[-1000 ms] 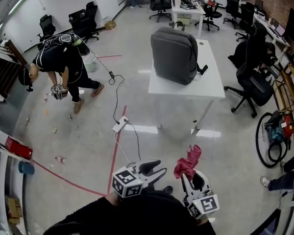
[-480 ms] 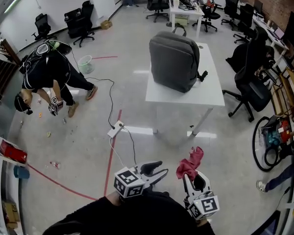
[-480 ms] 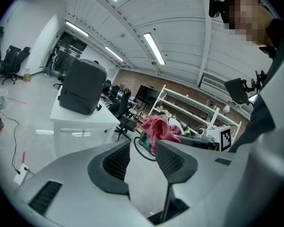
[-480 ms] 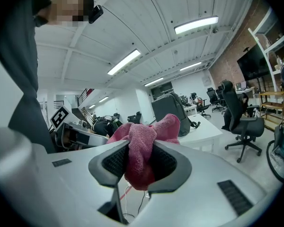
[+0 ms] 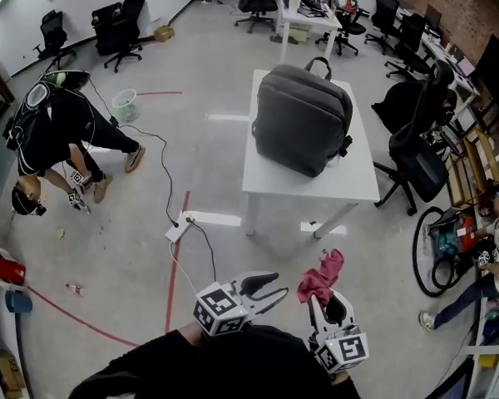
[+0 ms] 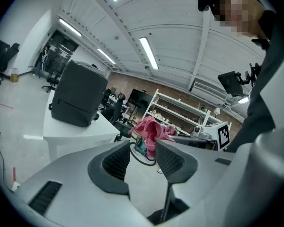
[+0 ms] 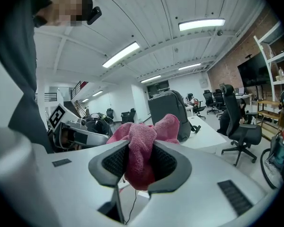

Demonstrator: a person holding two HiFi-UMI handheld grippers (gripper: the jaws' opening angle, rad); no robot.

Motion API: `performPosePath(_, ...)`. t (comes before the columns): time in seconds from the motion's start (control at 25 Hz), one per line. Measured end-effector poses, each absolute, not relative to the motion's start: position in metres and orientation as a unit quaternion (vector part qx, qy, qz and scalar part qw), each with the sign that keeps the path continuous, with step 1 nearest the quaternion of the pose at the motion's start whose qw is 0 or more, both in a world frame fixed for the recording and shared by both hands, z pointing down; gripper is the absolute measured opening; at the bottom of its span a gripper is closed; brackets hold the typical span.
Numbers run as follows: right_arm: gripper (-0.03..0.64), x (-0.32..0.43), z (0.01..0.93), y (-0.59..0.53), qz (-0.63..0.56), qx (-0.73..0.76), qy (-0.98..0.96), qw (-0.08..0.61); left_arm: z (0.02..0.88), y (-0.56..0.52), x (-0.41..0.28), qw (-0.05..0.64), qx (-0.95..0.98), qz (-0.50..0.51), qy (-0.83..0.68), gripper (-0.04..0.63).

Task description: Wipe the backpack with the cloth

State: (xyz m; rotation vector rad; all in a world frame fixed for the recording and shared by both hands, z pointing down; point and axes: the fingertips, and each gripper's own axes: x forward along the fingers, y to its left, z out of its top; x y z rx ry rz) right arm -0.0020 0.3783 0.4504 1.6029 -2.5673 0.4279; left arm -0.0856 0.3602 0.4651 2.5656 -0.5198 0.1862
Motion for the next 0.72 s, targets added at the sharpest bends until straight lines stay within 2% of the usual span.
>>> performPosePath(0.24,0.123,-0.029,0.449,0.337,0.148,0.522,-0.837,0.067,0.482,0.316,-0.134,0.312,0.925,0.052,-0.213,0.181)
performPosePath(0.4,0.123,-0.033,0.454,0.311,0.151,0.519,-0.838,0.073,0.492,0.289,-0.149,0.324,0.916,0.051,-0.229,0.181)
performPosePath(0.72,0.123,-0.018,0.471,0.243,0.164,0.487,-0.855,0.065,0.493,0.228,-0.119,0.313,0.913,0.056,-0.256,0.181)
